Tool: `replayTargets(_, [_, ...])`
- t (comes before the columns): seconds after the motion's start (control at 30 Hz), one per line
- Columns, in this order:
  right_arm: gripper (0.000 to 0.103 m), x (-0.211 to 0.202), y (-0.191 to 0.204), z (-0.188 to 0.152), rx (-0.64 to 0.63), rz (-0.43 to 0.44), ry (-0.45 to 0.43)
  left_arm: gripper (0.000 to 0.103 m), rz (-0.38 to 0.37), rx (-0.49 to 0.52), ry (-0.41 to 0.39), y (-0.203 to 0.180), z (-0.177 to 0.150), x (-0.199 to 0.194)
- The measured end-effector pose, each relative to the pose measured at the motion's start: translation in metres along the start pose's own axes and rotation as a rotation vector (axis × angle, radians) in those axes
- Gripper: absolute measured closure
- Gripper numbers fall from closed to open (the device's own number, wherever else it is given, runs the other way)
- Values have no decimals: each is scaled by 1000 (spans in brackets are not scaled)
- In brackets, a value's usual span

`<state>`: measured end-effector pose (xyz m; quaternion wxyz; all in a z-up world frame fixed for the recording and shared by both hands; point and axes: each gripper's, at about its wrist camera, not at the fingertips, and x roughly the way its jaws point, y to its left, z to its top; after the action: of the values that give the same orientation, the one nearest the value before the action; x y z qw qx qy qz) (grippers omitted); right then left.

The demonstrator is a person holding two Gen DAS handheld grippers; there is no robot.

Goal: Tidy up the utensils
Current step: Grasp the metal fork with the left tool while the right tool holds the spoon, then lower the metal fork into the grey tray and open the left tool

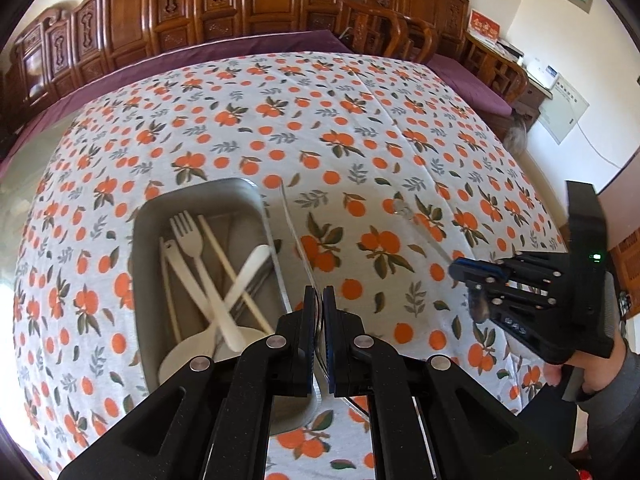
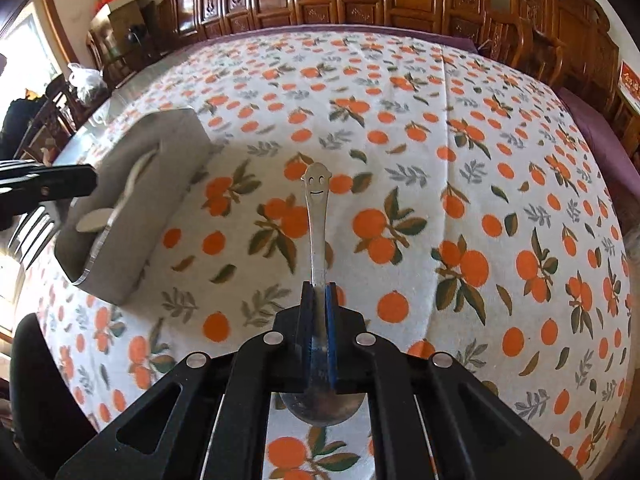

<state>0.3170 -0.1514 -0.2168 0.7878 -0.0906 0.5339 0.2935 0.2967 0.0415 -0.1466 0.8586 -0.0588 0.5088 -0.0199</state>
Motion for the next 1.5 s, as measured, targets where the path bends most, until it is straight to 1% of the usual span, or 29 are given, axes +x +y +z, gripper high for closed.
replayTargets(0.1, [96,-6,7,5,-9,9,-15,101,7,-7,-14,9,-1,-4])
replayTargets(0.13, [96,-7,9,6,-13,13,-18,103,3,-9,-19,12,-1,-5])
replayTargets(0.27, [96,-7,19,9,-28,26,-22,103,-1,-9,-38,19,-1,-11])
replayTargets(0.33, [96,-7,23,9,-34,30,-24,103,21,-4,-35,22,-2,-9])
replayTargets(0.47, [96,-8,27,6,-30,37,-29,103,29,-32,-22,34,-7,-5])
replayTargets(0.5, [96,-8,25,5,-25,28,-29,103,27,-34,-23,36,-10,-5])
replayTargets(0.6, [96,-12,17,0,-2,26,-41,103,13,-33,-23,35,-13,-7])
replayTargets(0.67, [96,-17,8,-4,16,25,-51,103,3,-17,-24,26,-13,-7])
replayTargets(0.73, [96,-24,1,-8,32,29,-61,103,-30,11,-14,13,-14,-5])
replayTargets(0.8, [96,-31,-4,-12,41,32,-70,99,-50,75,5,-8,-15,2])
replayTargets(0.83, [96,-34,-6,-14,45,36,-74,92,-51,100,15,-16,-15,5])
replayTargets(0.87, [96,-36,-8,-16,47,38,-77,88,-47,131,29,-24,-15,10])
replayTargets(0.9, [96,-38,-9,-18,48,37,-81,86,-32,172,55,-34,-14,19])
replayTargets(0.93, [96,-41,-10,-20,49,38,-85,85,-32,190,74,-39,-13,24])
replayTargets(1.1, [96,-53,-17,-27,61,55,-111,85,-7,279,202,-57,-10,60])
replayTargets(1.2, [96,-57,-20,-29,65,63,-120,85,2,304,253,-60,-12,75])
replayTargets(1.23, [96,-58,-21,-29,65,65,-123,85,19,308,279,-60,-13,83])
replayTargets(1.37, [96,-61,-24,-29,67,72,-130,85,54,315,322,-59,-14,99])
replayTargets(1.43, [96,-62,-24,-29,67,75,-133,85,73,336,318,-61,-15,102])
replayTargets(1.5, [96,-63,-23,-29,66,77,-134,86,66,327,322,-61,-16,106])
